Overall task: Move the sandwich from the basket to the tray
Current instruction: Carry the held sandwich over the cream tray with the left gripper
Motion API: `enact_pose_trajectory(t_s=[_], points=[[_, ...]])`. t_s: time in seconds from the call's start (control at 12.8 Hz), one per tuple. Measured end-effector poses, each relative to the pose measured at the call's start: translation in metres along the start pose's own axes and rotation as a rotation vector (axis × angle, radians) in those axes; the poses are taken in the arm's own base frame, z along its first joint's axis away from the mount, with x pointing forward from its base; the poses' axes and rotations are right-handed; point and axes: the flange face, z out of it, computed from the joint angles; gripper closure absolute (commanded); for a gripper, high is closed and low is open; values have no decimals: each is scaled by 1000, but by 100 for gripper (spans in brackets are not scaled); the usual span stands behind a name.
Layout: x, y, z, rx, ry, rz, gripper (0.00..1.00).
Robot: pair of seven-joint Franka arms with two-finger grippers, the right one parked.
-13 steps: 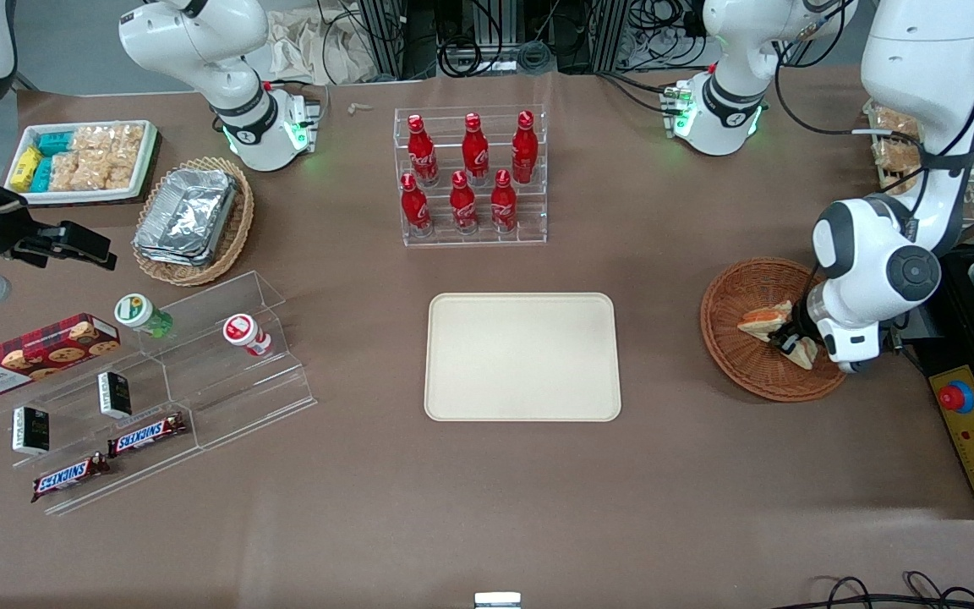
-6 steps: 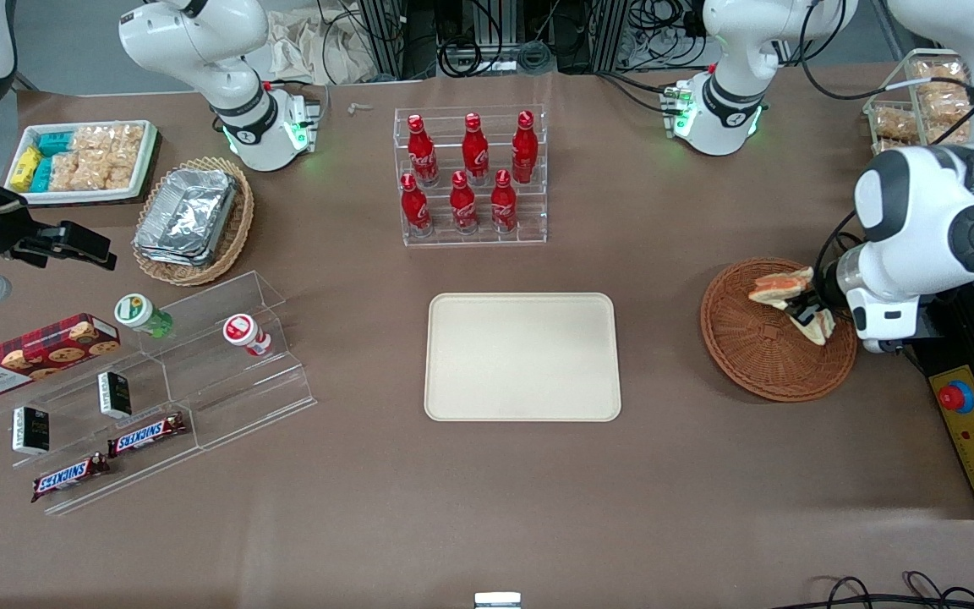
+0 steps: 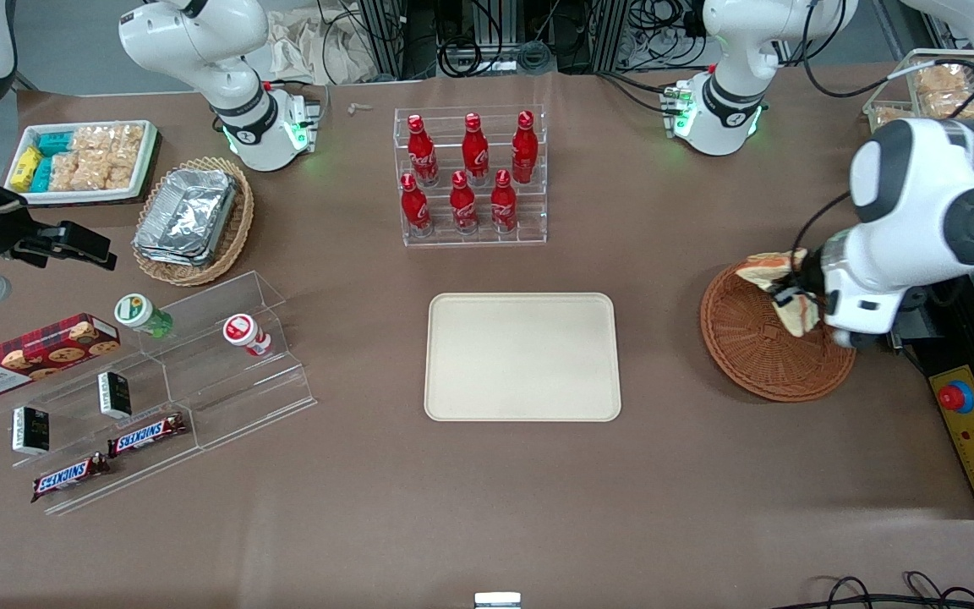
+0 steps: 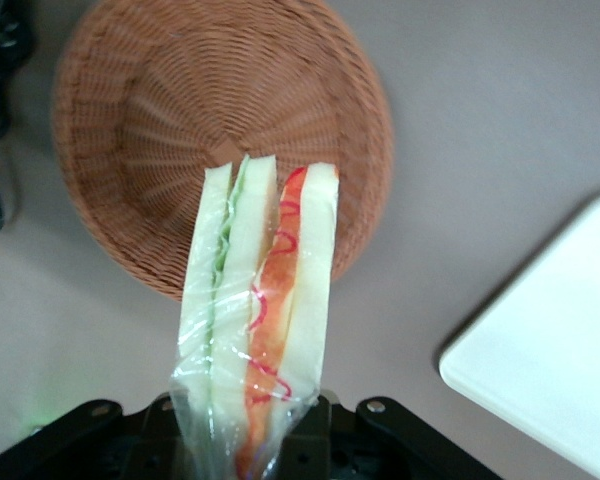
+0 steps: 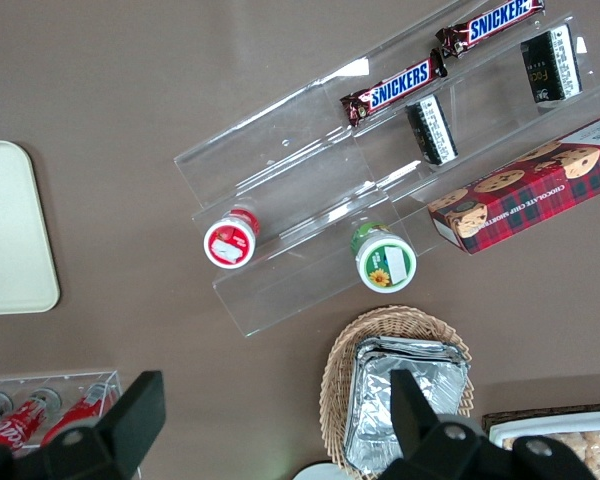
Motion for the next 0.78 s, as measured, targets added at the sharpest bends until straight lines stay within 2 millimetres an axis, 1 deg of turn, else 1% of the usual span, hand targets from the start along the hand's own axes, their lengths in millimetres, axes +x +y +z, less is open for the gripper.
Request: enact_pose_trajectory(t_s=[0.16,0.31,0.55,0.7,0.78], points=[[-26,32,3,12,2,185,100],[-46,62,9,18,10,304,100],[-70,105,15,22,106,419,100],[-82,132,20,-18,165,459,100],[-87,145,25,-33,191,486,100]])
